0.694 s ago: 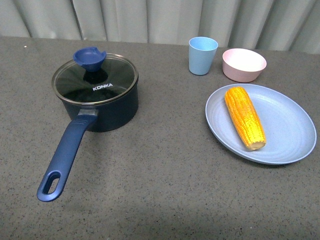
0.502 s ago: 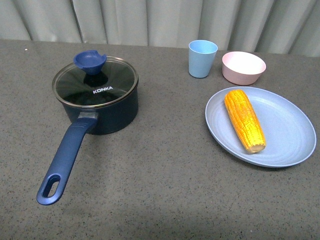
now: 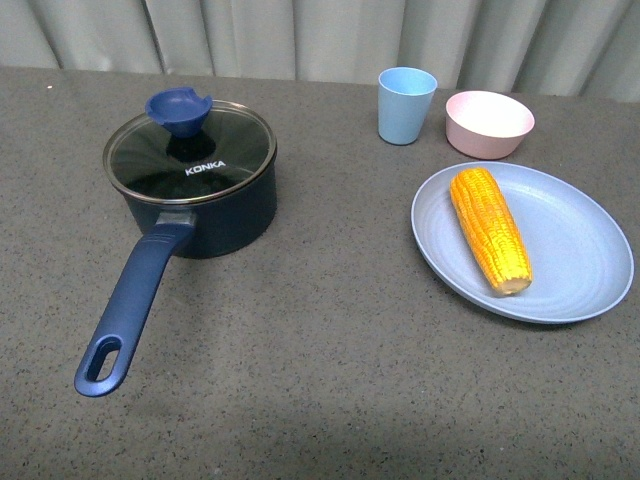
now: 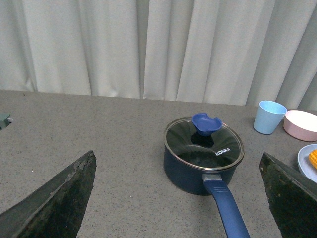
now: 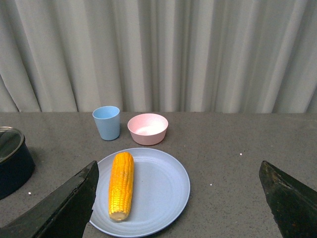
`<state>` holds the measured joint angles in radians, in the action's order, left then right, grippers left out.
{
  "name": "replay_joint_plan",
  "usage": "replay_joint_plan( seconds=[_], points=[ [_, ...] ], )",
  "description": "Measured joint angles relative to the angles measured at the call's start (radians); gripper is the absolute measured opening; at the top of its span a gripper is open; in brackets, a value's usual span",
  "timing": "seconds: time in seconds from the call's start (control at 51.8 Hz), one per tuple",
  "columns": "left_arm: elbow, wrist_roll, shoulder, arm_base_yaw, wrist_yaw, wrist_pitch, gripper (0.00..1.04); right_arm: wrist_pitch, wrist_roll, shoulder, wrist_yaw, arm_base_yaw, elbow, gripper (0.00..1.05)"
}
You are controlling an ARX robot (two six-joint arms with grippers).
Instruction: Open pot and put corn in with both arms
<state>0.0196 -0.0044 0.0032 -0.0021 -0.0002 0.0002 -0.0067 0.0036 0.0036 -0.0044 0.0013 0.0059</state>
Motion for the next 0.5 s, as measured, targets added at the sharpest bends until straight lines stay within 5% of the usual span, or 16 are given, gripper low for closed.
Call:
replay_joint_plan(
  seconds=[0.502],
  points=[
    [0.000, 0.000, 0.000, 0.000, 0.000, 0.000, 0.98, 0.000, 0.000, 0.000, 0.000, 0.000, 0.000, 0.95]
  ],
)
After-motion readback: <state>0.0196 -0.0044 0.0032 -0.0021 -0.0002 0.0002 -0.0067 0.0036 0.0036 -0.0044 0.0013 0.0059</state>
